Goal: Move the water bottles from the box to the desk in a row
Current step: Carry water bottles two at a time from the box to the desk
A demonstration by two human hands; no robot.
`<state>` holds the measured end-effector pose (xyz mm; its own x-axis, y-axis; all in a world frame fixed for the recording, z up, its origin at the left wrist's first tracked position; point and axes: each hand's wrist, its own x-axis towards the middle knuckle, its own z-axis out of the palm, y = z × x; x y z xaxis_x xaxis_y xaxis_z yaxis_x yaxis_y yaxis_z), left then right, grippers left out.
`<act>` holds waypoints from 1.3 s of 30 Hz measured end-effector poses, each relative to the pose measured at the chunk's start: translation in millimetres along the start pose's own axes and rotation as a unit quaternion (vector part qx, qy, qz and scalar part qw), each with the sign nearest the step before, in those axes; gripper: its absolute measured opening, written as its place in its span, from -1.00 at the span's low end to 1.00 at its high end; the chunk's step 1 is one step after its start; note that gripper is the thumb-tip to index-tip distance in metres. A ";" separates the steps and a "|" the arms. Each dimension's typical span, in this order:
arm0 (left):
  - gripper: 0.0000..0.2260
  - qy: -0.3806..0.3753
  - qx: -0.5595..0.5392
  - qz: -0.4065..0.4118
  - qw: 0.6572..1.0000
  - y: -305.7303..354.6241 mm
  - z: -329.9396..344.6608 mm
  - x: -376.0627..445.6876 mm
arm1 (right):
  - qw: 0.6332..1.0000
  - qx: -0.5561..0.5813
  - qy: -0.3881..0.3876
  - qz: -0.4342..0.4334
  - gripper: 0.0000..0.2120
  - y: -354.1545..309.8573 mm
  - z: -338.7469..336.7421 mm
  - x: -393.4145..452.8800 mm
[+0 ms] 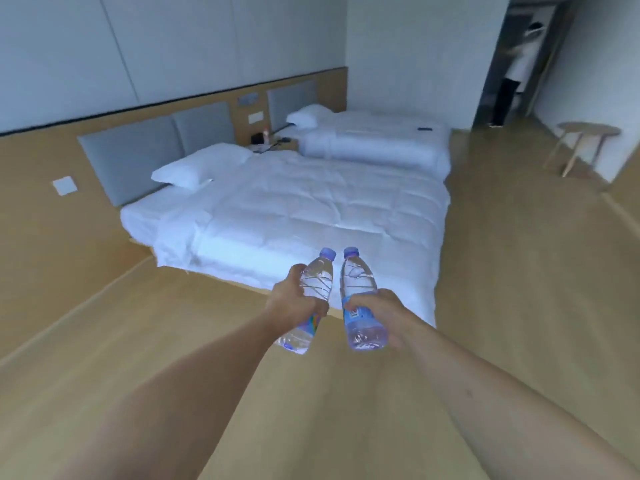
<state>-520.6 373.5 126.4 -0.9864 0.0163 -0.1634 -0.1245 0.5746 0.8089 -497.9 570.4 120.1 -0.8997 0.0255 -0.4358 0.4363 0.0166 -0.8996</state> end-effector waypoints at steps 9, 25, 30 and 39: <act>-0.28 -0.197 0.049 0.135 0.970 140.4 180.0 75.3 | 0.975 0.125 0.185 0.007 -0.67 13.4 -186.2 -6.3; -0.38 -0.417 0.036 0.238 0.877 347.5 410.7 242.8 | 0.860 0.206 0.464 0.042 -0.79 -37.0 -421.4 67.5; -0.42 -0.453 0.033 0.246 0.856 384.7 476.0 265.3 | 0.823 0.238 0.514 0.045 -0.68 -36.0 -477.4 84.2; -0.39 -0.462 0.053 0.284 0.839 472.0 621.0 283.3 | 0.788 0.283 0.545 0.033 -0.55 -24.4 -630.2 96.7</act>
<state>-792.4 1157.5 111.2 -0.3738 0.9107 -0.1758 0.3952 0.3279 0.8581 -585.6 1202.4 116.3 -0.1919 0.8565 -0.4791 0.1272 -0.4623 -0.8775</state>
